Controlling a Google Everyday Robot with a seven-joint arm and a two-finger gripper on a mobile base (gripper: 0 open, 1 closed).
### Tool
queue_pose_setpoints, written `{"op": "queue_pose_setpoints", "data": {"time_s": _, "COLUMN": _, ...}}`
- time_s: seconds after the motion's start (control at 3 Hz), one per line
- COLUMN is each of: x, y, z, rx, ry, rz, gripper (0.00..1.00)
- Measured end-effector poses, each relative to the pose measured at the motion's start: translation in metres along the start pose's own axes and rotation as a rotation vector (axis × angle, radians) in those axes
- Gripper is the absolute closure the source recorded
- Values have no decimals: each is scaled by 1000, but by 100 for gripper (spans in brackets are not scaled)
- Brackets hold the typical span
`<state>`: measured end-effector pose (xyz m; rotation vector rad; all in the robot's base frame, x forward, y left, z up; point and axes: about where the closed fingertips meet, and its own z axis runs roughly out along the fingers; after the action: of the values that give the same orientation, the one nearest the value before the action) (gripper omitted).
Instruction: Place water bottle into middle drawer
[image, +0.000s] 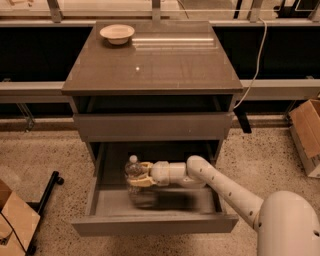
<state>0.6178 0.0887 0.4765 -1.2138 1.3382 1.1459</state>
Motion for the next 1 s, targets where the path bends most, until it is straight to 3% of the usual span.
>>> {"op": "queue_pose_setpoints", "data": {"time_s": 0.67, "x": 14, "y": 16, "z": 12, "rx": 4, "ry": 5, "rz": 14, "gripper": 4}}
{"op": "queue_pose_setpoints", "data": {"time_s": 1.0, "x": 12, "y": 21, "z": 14, "rx": 13, "ry": 10, "rz": 14, "gripper": 0}}
